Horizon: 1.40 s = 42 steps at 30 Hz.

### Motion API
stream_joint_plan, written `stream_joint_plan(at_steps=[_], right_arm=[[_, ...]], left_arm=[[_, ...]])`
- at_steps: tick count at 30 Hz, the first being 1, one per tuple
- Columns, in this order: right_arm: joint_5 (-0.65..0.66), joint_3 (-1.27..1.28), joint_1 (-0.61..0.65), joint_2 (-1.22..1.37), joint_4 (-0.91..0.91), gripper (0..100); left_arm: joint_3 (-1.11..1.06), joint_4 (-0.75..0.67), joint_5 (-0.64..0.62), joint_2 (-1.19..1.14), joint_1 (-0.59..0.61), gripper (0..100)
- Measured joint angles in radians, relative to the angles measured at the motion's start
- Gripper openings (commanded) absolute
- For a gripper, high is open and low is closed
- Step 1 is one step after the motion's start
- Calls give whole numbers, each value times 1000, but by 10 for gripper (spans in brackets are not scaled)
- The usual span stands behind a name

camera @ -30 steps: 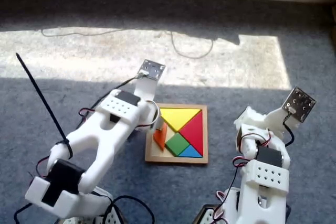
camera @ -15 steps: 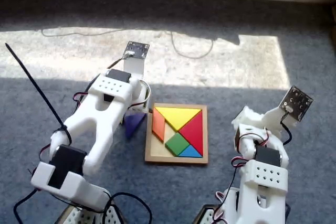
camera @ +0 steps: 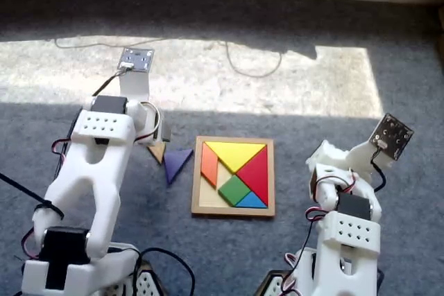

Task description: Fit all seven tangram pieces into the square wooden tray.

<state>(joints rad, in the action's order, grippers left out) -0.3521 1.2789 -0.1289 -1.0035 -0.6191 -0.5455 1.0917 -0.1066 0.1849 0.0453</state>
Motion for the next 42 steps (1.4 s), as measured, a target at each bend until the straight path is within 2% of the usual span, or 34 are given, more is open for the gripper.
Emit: stream_joint_plan(at_steps=[3,11,14,17,22,28,42], right_arm=[[0,0,0,0,0,6],[0,0,0,0,0,6],[0,0,0,0,0,6],[0,0,0,0,0,6],[0,0,0,0,0,6],[0,0,0,0,0,6],[0,0,0,0,0,6]], left_arm=[[5,-3,-20,-64,11,236],[127,-3,-176,-310,9,236],[164,-3,-267,-365,8,232],[175,-3,-302,-393,9,231],[180,-3,-315,-425,-23,228],[207,-5,-313,-451,-35,116],[224,-2,-315,-462,-44,112]])
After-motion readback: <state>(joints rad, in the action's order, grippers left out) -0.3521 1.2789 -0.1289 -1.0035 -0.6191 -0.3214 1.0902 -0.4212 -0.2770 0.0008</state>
